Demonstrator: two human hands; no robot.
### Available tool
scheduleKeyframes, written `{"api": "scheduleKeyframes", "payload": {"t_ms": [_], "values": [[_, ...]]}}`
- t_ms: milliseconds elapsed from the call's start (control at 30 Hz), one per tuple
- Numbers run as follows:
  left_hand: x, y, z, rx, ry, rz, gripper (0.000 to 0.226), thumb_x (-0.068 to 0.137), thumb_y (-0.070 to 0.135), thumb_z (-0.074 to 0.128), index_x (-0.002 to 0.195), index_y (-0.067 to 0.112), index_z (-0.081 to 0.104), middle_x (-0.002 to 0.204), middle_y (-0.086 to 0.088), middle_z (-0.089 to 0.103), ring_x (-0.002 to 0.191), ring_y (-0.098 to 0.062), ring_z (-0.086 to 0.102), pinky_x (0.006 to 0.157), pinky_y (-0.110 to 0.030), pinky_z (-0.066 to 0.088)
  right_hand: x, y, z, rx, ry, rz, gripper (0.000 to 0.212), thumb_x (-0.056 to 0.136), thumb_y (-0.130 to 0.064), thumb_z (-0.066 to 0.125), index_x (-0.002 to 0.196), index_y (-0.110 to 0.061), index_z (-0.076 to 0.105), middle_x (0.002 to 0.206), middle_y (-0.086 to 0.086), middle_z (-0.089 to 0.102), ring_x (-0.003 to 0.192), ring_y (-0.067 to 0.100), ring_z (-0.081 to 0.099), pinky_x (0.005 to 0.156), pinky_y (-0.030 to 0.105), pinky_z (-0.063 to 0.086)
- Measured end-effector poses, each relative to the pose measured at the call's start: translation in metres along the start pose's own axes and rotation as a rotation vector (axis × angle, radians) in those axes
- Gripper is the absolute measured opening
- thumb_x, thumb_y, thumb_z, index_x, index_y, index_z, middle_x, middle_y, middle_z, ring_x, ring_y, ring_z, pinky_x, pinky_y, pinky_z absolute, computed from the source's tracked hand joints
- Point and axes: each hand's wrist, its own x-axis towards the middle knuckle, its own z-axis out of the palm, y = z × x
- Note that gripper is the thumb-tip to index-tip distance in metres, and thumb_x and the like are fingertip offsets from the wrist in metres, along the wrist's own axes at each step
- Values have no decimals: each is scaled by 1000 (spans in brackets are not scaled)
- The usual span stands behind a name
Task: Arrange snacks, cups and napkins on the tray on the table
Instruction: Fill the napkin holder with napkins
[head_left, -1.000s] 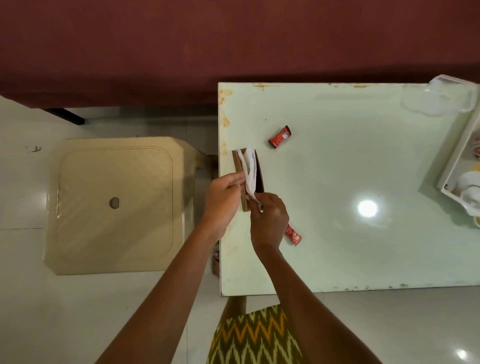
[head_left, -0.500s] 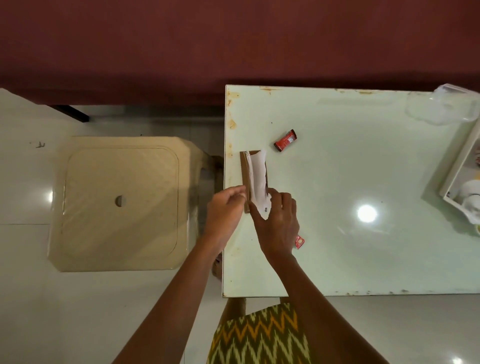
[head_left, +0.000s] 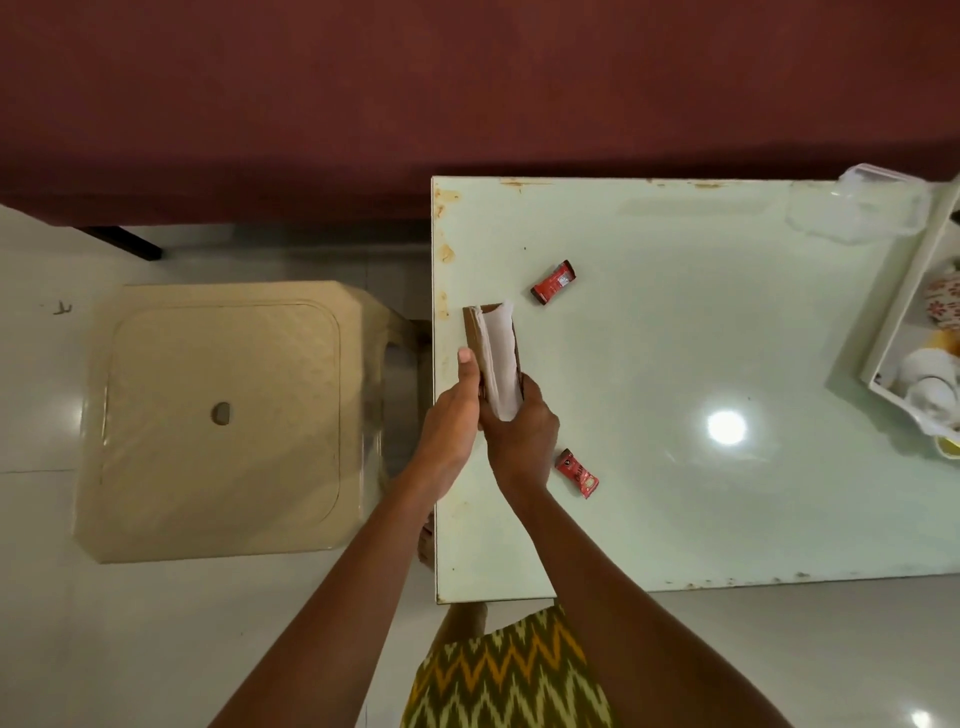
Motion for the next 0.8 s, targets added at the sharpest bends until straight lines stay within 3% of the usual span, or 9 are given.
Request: {"api": "scheduleKeyframes", "payload": {"t_ms": [200, 367, 500, 633, 700, 800], "values": [[-16, 1, 7, 39, -36, 71, 91, 64, 75, 6, 136, 31, 41, 145, 5, 42, 136, -20, 34, 113, -46, 20, -6, 4, -30, 77, 15, -72, 52, 76, -34, 72, 120, -12, 56, 109, 6, 67, 93, 21, 64, 84, 40, 57], [-49, 20, 29, 107, -73, 141, 92, 63, 74, 3, 132, 31, 46, 142, 3, 47, 136, -21, 35, 113, -46, 17, -12, 10, -88, 162, -7, -117, 43, 76, -30, 73, 115, -15, 59, 94, 2, 69, 79, 19, 65, 69, 39, 58], [-72, 43, 61, 103, -112, 189, 88, 65, 75, 4, 126, 34, 53, 139, 6, 50, 136, -17, 34, 113, -44, 13, -5, 18, -146, 221, 9, -183, 37, 76, -28, 74, 109, -19, 61, 83, -6, 67, 71, 1, 61, 57, 6, 46], [-92, 78, 111, 41, -138, 231, 69, 79, 70, 4, 97, 45, 66, 115, 16, 66, 124, -6, 44, 101, -31, 16, 13, 33, -218, 227, 6, -218, 38, 76, -34, 73, 109, -21, 62, 84, -7, 69, 70, 2, 61, 58, 4, 42], [-101, 94, 147, 0, -141, 267, 70, 72, 77, 4, 83, 49, 68, 95, 25, 70, 112, 3, 50, 100, -28, 15, 27, 49, -261, 227, -11, -241, 40, 75, -32, 74, 111, -22, 61, 86, -10, 69, 73, 1, 62, 58, 3, 42], [-111, 109, 207, -70, -114, 262, 76, 62, 83, 5, 86, 47, 68, 87, 26, 71, 104, 9, 49, 101, -30, 10, 49, 76, -327, 187, -24, -303, 44, 72, -22, 75, 114, -18, 60, 92, -16, 63, 82, -10, 54, 65, -3, 39]]}}
